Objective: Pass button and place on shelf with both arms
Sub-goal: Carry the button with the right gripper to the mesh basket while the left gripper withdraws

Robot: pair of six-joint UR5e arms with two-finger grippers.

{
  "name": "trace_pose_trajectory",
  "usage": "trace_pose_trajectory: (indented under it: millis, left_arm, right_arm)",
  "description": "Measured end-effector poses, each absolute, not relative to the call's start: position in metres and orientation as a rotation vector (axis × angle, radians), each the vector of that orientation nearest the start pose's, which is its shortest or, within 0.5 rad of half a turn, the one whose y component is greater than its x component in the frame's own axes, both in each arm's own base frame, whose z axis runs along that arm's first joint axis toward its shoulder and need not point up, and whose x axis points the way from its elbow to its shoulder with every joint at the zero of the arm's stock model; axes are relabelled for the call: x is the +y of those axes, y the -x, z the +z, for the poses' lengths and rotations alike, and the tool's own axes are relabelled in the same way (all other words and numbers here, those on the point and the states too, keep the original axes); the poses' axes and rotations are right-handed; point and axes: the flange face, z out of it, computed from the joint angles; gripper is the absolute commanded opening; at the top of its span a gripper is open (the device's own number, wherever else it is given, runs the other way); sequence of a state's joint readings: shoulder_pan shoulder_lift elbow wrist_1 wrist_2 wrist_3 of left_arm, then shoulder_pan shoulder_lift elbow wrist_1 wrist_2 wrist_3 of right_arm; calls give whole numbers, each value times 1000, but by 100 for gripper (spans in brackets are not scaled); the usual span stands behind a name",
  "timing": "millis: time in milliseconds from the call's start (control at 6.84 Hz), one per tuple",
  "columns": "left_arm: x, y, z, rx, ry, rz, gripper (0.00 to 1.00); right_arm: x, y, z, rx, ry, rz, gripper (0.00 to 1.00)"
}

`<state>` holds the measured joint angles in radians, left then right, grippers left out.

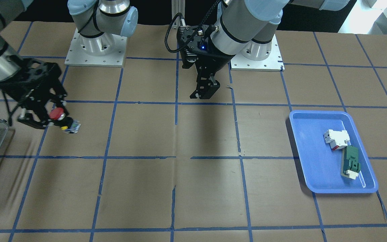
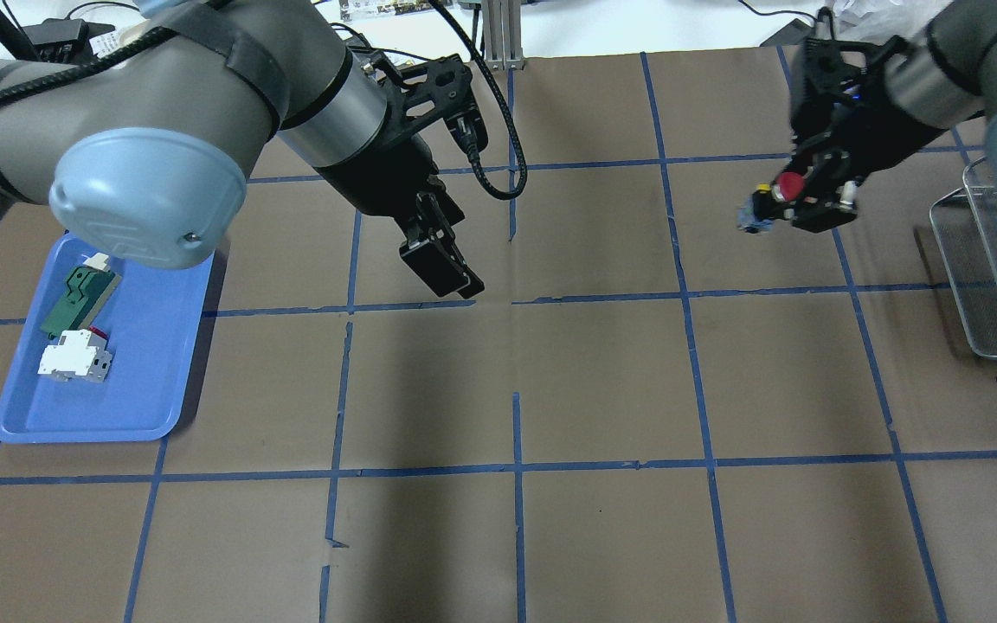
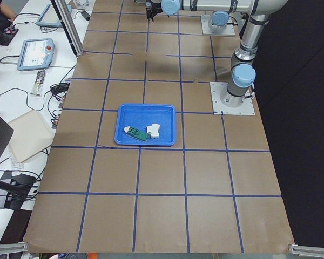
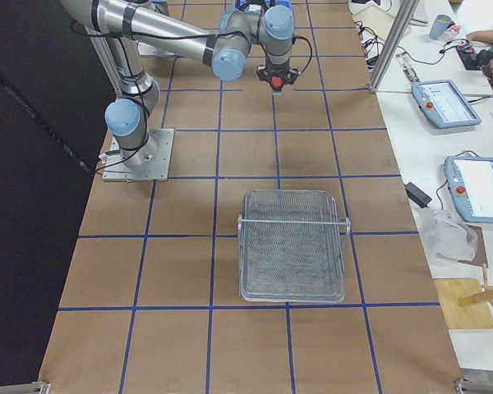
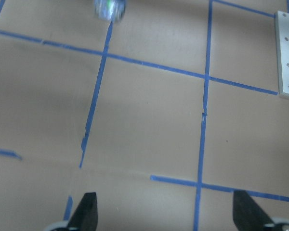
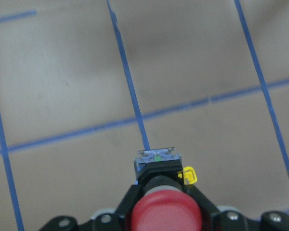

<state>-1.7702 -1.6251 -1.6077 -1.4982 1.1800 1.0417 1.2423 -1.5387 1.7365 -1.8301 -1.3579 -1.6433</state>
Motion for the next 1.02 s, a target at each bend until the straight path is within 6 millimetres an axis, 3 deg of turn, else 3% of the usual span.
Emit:
trace_pose_trajectory:
  millis: [292,438,585,731,877,1023]
  left_arm:
    - [-446,255,483,3012,-1612,-142,100]
    - [-436,246,493,3061,-1398,-109,100]
    - [-429,237,501,3096,-1185,-95,100]
    - [-427,228,508,3150,-905,-92,100]
    - [-428,220,516,3198,-590,-103,100]
    - [-433,211,521,3215,-381,-132,100]
  right_arm:
    - [-524,161,453,2579,1973,-172,0]
    - [-523,222,456,2601,2015,-90,0]
    - [-525,276,446,2601,2025,-13,0]
    - [-530,313,425,2593,2004,53,0]
    - [-534,334,405,2584,1977,84,11]
    - [-536,344,393,2577,1960,92,40]
